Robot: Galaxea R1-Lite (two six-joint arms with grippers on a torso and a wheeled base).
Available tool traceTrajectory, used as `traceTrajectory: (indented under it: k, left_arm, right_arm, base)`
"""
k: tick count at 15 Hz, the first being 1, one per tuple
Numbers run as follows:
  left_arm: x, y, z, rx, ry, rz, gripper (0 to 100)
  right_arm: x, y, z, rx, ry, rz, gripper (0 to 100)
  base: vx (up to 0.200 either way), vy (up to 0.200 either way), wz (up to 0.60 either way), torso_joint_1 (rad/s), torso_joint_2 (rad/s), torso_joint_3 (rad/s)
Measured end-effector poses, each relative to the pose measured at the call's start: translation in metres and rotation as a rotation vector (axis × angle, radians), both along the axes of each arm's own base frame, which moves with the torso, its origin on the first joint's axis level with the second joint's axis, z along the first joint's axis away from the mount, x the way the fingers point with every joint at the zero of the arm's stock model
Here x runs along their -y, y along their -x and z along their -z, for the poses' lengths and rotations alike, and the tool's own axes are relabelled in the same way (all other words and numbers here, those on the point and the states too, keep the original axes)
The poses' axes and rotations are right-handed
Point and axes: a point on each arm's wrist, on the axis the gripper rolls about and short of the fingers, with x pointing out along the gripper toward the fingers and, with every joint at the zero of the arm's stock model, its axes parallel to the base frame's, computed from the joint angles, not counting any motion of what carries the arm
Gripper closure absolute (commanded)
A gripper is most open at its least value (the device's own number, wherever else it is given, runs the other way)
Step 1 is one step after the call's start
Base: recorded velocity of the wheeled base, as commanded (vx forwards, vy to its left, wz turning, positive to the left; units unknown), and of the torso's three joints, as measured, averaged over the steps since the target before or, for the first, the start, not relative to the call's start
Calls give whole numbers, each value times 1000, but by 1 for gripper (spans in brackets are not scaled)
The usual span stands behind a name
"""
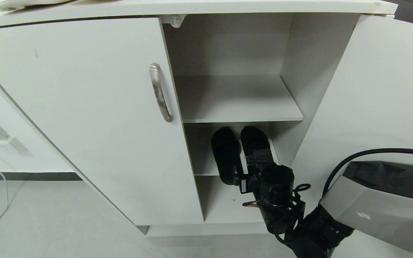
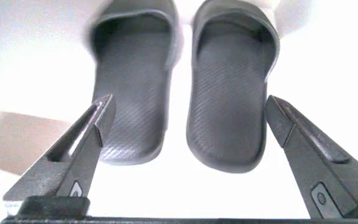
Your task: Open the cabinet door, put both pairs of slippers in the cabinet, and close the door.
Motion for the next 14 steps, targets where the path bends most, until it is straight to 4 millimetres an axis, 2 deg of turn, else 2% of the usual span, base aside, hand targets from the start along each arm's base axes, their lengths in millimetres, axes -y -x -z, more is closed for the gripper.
traceTrajectory:
  k: [2, 5, 10, 14]
  left_arm:
    - [0, 0, 0, 0, 0, 0, 100]
    - [0, 0, 0, 0, 0, 1, 100]
    - [0, 0, 0, 0, -1, 2, 100]
    - [0, 0, 0, 0, -2, 3, 100]
  right_arm:
    - [5, 14, 4, 0, -5, -18, 0]
    - [10, 23, 11, -20, 11, -35, 0]
    - [8, 28, 14, -29, 25, -52, 0]
    - [6, 27, 12, -21, 25, -52, 0]
  base:
    - [0, 0, 0, 0, 0, 0]
    - [0, 0, 0, 0, 0, 0]
    - [0, 0, 0, 0, 0, 0]
    - [0, 0, 0, 1, 2, 149]
